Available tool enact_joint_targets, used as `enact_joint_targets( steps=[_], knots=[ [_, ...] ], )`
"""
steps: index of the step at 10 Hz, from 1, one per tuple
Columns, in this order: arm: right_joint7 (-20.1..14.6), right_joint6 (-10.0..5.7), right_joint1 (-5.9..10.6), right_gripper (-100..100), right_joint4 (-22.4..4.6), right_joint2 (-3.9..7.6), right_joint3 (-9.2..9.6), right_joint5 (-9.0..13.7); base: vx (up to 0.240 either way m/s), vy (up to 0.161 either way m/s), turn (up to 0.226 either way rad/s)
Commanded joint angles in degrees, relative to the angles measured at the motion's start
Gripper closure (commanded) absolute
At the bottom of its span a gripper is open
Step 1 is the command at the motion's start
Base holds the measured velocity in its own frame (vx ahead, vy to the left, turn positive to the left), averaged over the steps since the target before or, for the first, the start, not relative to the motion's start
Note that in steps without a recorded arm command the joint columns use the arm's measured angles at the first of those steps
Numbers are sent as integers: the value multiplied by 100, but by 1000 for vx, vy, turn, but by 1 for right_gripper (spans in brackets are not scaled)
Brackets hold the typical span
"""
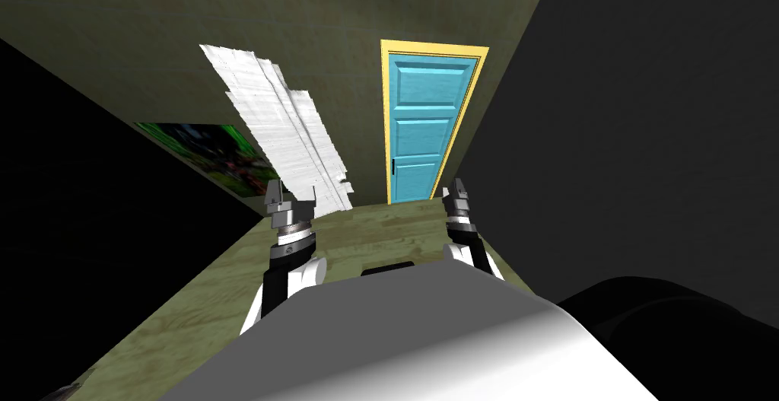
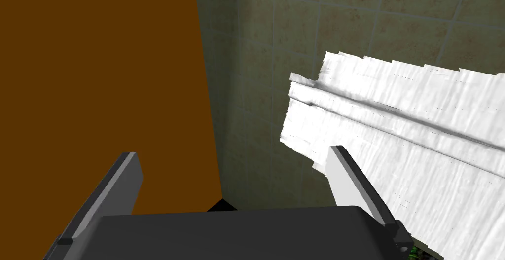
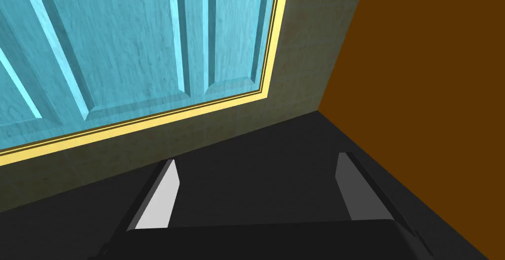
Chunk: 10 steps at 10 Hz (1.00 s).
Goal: Pull the door open
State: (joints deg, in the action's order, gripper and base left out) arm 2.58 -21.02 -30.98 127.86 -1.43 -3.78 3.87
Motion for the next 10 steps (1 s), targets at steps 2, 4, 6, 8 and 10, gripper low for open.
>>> enact_joint_targets(
  steps=[2,4,6,8,10],
  knots=[
    [-251,-105,88,-100,-278,112,12,158,94,-3,109],
    [-475,-198,167,-100,-526,194,22,298,112,-20,99],
    [-675,-282,238,-100,-748,261,32,424,114,-28,92],
    [-924,-386,325,-100,-1023,329,43,580,122,-21,104],
    [-1092,-456,384,-100,-1209,374,51,686,109,-25,97]
  ],
)
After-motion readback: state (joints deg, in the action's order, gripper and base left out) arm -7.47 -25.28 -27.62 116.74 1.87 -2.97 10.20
